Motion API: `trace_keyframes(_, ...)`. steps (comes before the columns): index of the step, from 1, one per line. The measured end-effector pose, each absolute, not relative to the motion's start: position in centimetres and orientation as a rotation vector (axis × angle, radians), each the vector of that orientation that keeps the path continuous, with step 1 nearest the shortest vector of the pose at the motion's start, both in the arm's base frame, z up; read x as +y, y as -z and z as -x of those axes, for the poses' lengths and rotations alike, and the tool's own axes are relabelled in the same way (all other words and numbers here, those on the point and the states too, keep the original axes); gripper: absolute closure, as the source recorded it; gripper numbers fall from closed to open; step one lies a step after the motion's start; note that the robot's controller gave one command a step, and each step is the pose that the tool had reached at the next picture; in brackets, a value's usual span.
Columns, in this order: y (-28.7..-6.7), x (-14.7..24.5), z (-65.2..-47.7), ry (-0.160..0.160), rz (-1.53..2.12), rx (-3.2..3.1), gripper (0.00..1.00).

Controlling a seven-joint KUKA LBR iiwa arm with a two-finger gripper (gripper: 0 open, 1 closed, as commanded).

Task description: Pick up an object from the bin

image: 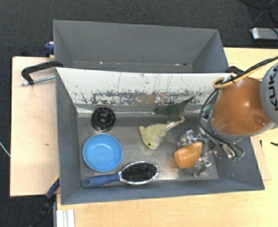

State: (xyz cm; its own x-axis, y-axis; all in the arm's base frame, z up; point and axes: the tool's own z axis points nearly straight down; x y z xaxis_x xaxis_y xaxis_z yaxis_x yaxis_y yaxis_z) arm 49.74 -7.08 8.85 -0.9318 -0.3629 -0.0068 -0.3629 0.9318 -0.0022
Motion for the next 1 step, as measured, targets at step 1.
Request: trace_keyframes(1, -14.74, -7.02, -50.01, 0.004, 0.577, 3.077, 1.0)
